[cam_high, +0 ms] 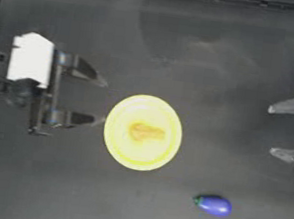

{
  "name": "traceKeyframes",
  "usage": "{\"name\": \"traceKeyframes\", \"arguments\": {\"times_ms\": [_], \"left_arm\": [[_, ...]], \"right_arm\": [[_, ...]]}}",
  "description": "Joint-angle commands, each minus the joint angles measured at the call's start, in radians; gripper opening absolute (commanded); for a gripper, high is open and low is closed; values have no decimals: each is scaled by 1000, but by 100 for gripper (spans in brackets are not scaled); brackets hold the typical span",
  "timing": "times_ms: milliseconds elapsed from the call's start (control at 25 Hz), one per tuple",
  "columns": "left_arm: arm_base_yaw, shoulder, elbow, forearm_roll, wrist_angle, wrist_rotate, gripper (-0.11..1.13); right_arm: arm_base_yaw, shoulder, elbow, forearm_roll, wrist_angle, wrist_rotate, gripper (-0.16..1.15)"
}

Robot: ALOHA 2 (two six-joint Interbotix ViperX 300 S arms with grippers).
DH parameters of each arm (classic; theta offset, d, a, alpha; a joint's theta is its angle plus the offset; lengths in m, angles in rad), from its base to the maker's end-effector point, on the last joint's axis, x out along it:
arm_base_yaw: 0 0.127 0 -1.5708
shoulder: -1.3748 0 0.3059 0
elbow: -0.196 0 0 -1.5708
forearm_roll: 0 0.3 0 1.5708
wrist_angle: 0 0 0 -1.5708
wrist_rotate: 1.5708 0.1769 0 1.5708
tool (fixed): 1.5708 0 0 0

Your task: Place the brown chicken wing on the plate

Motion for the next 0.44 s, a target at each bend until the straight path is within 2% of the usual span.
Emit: {"name": "traceKeyframes", "arguments": {"times_ms": [40,240,440], "left_arm": [[0,-97,43,-2,-66,-14,100],[0,-166,114,-2,-129,-18,100],[-2,-192,146,-2,-138,-17,100]], "right_arm": [[-11,5,-12,6,-3,0,99],[-20,5,-12,6,-3,0,99],[-26,5,-12,6,-3,0,99]]}}
